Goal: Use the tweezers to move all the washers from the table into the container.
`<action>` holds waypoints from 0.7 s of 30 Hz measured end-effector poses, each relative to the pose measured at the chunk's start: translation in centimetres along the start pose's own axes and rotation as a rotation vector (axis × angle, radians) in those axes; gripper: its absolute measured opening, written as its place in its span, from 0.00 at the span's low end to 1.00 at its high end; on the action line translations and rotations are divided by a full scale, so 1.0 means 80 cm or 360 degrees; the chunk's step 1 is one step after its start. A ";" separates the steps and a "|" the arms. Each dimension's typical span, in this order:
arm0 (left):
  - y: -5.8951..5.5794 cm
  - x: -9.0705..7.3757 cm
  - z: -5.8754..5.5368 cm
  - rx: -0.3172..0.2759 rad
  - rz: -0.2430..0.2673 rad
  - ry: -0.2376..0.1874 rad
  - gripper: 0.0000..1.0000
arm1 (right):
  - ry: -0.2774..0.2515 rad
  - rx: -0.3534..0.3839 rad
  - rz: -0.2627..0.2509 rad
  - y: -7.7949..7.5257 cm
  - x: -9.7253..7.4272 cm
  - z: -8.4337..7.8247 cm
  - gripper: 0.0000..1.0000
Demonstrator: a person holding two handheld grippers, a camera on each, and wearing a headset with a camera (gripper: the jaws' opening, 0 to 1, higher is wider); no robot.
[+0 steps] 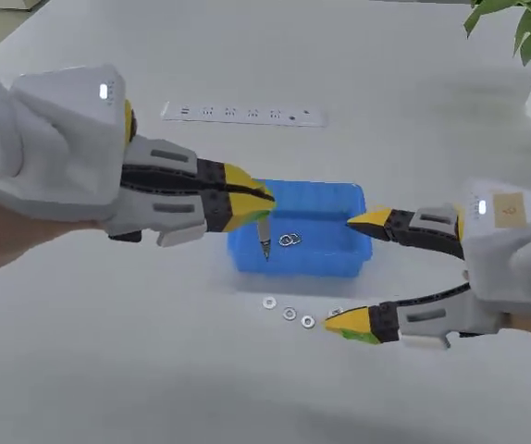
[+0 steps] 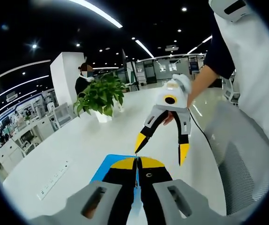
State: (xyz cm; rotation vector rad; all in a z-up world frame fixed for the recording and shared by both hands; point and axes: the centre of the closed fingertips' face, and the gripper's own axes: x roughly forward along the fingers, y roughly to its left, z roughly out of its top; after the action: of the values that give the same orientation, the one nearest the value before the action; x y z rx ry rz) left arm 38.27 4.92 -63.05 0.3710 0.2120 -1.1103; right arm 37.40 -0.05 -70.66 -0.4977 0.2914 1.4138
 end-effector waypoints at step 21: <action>-0.029 0.026 -0.061 -0.0091 0.0070 0.0031 0.05 | -0.0045 0.0182 0.0149 0.058 0.002 -0.033 0.91</action>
State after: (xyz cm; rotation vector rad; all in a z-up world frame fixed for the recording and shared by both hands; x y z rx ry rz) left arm 37.15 4.24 -68.72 0.3339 0.2512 -1.0554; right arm 33.12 -0.87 -73.75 -0.3740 0.3743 1.4848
